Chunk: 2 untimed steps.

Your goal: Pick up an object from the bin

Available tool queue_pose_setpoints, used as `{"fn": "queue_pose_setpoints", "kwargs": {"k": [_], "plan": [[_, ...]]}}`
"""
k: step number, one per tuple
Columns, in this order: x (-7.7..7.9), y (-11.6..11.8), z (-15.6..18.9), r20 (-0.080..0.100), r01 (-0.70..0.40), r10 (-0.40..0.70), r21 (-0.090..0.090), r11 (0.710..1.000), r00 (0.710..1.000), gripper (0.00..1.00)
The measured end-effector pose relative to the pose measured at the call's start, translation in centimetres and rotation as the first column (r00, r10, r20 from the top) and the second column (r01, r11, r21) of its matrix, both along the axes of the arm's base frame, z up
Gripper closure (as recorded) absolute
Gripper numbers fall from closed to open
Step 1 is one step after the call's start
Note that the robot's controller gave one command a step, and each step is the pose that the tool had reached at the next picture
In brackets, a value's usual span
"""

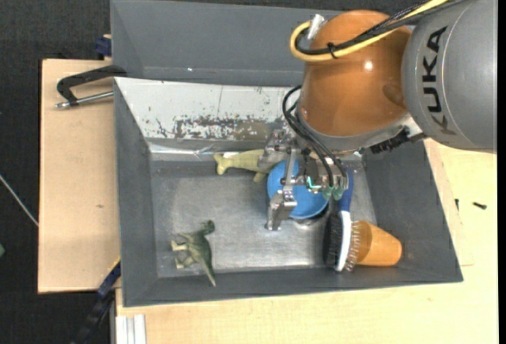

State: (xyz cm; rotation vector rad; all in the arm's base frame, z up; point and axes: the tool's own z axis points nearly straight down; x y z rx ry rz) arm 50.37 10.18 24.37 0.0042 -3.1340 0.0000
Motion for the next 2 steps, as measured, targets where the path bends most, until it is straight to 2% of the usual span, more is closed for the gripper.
{"fn": "queue_pose_setpoints", "kwargs": {"k": [1, 2], "plan": [[4.66, -8.64, -17.23, 0.014, 0.208, -0.208, 0.005, 0.978, 0.978, 0.0], [4.91, -8.5, -16.93, 0.016, 0.207, -0.207, 0.004, 0.978, 0.978, 0.0]]}}
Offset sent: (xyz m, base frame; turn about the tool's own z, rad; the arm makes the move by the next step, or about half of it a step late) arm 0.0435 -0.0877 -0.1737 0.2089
